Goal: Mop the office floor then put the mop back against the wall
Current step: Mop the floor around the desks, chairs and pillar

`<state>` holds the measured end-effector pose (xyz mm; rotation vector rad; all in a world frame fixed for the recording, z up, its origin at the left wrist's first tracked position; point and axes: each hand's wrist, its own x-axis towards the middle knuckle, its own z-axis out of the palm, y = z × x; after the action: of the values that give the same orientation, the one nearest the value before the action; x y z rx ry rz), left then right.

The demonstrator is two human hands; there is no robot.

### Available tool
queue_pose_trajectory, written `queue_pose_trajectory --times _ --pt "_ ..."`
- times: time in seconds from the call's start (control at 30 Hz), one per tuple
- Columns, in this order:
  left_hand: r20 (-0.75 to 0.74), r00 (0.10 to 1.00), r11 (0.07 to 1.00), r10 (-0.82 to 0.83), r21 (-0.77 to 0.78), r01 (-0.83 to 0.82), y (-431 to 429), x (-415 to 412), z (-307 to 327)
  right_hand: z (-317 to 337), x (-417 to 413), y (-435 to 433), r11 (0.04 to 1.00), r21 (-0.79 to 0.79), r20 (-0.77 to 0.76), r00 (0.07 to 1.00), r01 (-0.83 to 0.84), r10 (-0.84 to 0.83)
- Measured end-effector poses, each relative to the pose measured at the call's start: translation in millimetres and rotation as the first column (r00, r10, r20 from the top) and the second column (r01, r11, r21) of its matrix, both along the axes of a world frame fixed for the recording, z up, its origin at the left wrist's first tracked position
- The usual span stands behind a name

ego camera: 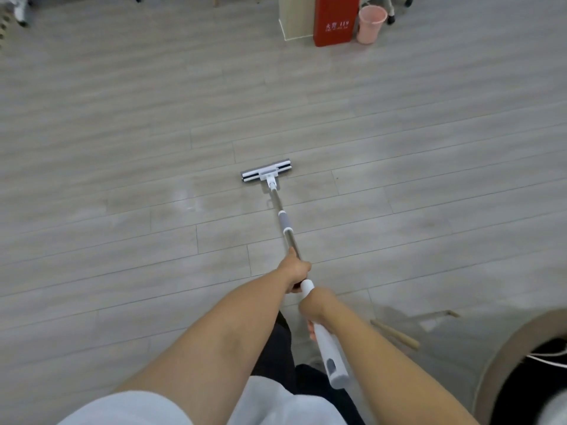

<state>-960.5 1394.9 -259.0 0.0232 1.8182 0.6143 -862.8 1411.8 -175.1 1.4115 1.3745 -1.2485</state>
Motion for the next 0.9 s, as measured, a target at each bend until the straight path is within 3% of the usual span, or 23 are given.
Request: queue_pose_trajectory --times 0.17,0.53,0.63,0.73,0.9 --pt "-0.044 0.999 1.000 0.009 0.011 -0.009 10.4 -37.8 -15.5 -12.1 -34.3 5.9 0.994 0.008 -0.004 0.994 0.105 -0.105" --pt "-0.053 0.998 0.999 -0.016 0.028 0.018 85.7 -198.9 -34.9 -42.2 -194.4 76.2 0.994 0.007 -0.021 0.994 0.108 -0.108" --pt "-0.063 0.998 0.999 -0.027 0.029 0.028 100.0 -232.3 -42.0 -58.2 -227.9 89.7 0.984 -0.002 -0.047 0.983 0.178 -0.178" --pt "-0.062 0.997 0.999 -0.038 0.032 0.040 104.8 -241.7 -48.7 -71.8 -235.1 92.6 0.975 -0.006 -0.060 0.973 0.223 -0.223" --pt "-0.046 0.998 0.999 -0.039 0.029 0.040 85.0 -209.4 -54.6 -75.2 -198.1 71.7 0.986 0.029 -0.082 0.984 0.162 -0.159"
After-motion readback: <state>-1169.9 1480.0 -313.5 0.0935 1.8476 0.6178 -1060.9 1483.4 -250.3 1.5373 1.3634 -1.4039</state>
